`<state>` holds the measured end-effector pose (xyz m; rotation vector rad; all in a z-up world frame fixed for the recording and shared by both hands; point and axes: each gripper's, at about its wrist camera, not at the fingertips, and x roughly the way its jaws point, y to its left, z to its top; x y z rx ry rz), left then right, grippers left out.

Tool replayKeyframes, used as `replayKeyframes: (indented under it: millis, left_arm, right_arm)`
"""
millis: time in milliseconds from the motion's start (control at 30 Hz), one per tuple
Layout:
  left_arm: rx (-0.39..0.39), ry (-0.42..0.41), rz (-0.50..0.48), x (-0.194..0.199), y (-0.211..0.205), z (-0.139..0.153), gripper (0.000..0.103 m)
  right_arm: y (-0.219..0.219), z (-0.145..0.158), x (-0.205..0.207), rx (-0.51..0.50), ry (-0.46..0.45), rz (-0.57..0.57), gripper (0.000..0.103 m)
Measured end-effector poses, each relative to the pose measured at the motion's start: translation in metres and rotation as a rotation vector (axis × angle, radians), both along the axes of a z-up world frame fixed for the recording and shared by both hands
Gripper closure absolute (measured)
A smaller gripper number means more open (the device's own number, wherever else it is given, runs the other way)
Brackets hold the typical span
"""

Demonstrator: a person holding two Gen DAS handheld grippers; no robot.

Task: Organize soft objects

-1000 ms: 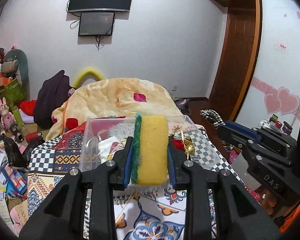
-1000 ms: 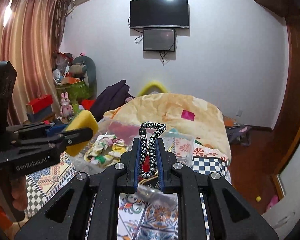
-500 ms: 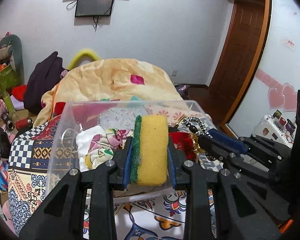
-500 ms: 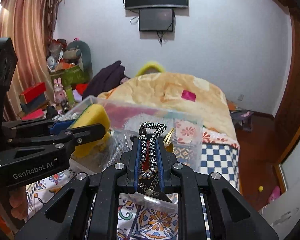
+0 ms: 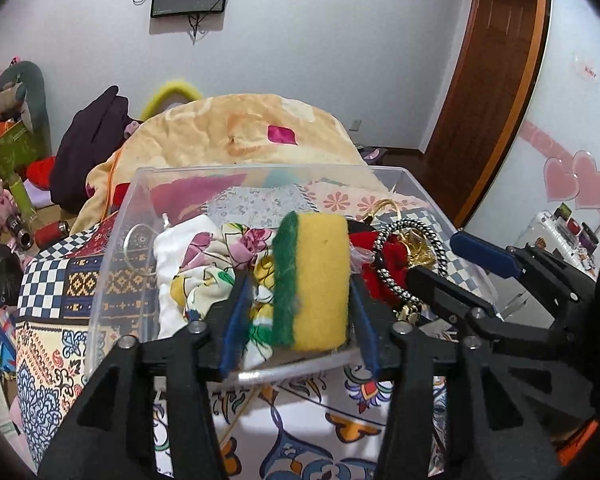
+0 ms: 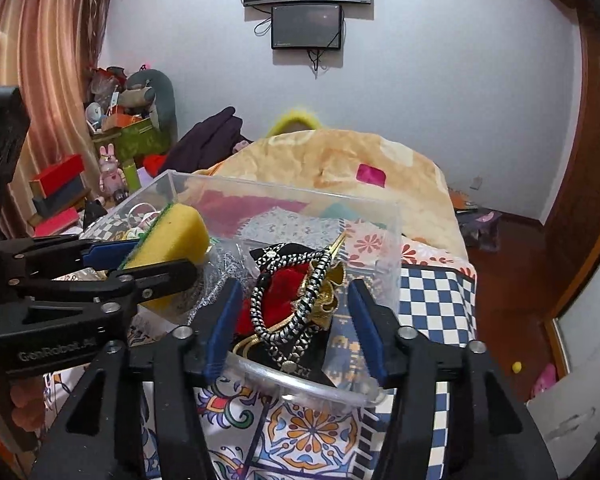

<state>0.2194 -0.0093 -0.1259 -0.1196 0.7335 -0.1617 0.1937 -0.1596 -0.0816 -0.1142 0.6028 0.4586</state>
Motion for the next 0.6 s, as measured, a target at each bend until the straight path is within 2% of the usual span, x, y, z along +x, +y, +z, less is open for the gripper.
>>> replayKeyframes:
  millis: [133,267,433,600]
  left_arm:
    - [-0.012,-0.034,-0.002,-0.017,0.006,0.013,0.050]
    - [0.007,-0.109,0.005,-0.039,0.008,0.036,0.049]
    - [-0.005,-0.206,0.015,-0.068,0.013,0.070,0.048]
    - [-0.009,-0.320,0.028,-0.101,0.017,0.105,0.042]
  right_arm:
    - [-0.008,0.007,-0.005,0.014,-0.011,-0.003,0.048]
    - [-0.014,0.021,-0.014,0.024,-0.040,-0.002,0.048]
    - [-0.021,0.049,-0.031,0.065,-0.107,0.002,0.048]
    - [-0.026,0.083,-0.060,0.110,-0.206,0.014,0.045]
